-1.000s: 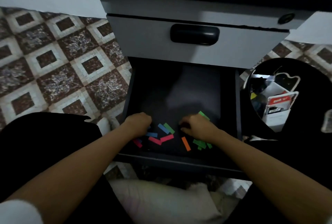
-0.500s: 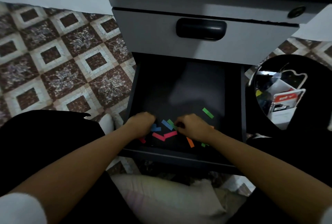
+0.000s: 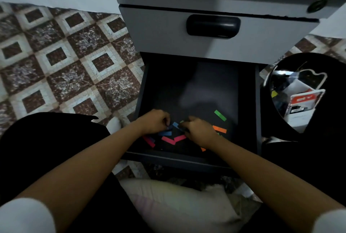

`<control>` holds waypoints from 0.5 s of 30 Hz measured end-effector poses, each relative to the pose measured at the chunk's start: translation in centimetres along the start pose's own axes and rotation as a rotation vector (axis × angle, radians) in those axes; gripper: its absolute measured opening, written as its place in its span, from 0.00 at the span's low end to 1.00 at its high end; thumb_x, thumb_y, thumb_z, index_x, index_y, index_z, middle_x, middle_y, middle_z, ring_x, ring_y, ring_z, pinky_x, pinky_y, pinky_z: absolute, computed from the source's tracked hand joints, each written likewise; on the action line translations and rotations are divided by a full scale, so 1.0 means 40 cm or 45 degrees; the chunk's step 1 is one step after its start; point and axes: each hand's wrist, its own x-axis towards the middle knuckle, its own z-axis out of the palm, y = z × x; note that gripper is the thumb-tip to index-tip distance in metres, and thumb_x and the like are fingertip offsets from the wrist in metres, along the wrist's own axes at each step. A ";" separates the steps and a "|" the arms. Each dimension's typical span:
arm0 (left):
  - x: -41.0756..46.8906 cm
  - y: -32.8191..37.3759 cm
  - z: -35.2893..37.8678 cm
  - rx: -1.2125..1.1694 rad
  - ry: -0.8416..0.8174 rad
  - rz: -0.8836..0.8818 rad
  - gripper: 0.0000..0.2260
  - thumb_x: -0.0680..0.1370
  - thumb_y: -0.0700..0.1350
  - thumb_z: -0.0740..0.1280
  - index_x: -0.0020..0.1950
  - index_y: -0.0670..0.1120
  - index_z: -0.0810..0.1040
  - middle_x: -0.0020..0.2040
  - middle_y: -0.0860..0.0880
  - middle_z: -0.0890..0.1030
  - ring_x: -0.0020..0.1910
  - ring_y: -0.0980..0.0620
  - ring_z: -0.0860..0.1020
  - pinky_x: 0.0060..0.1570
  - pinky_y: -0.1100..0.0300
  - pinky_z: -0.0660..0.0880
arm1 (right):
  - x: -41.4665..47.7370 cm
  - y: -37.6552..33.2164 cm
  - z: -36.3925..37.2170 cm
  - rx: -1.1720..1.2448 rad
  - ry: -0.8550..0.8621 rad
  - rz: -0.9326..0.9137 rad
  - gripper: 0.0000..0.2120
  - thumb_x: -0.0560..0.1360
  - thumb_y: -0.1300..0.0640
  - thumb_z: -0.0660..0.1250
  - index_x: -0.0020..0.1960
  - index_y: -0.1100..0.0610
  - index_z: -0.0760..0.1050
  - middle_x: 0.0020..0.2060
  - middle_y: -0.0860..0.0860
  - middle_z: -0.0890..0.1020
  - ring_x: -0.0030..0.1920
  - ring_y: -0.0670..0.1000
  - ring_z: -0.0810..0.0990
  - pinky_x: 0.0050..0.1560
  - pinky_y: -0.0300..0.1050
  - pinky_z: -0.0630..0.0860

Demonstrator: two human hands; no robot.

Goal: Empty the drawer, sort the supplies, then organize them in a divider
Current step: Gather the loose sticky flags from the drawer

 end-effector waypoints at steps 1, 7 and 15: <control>0.001 0.000 0.003 -0.006 -0.016 0.014 0.06 0.74 0.39 0.68 0.49 0.38 0.79 0.49 0.44 0.81 0.48 0.50 0.78 0.40 0.69 0.65 | -0.001 0.005 -0.001 0.001 0.013 0.003 0.18 0.78 0.56 0.59 0.68 0.51 0.71 0.59 0.56 0.72 0.58 0.58 0.75 0.54 0.49 0.74; 0.000 -0.014 0.038 0.132 -0.042 0.058 0.06 0.75 0.43 0.68 0.49 0.41 0.78 0.50 0.43 0.80 0.49 0.46 0.78 0.47 0.58 0.72 | -0.004 0.014 -0.008 0.010 0.065 0.038 0.17 0.79 0.55 0.59 0.67 0.53 0.72 0.58 0.55 0.73 0.56 0.56 0.75 0.53 0.50 0.75; -0.014 -0.011 0.054 0.554 -0.043 0.089 0.13 0.76 0.46 0.64 0.58 0.41 0.73 0.60 0.43 0.73 0.57 0.43 0.74 0.52 0.54 0.72 | 0.006 -0.018 0.009 -0.092 0.120 0.081 0.18 0.77 0.51 0.64 0.64 0.57 0.69 0.59 0.55 0.72 0.60 0.56 0.72 0.56 0.49 0.71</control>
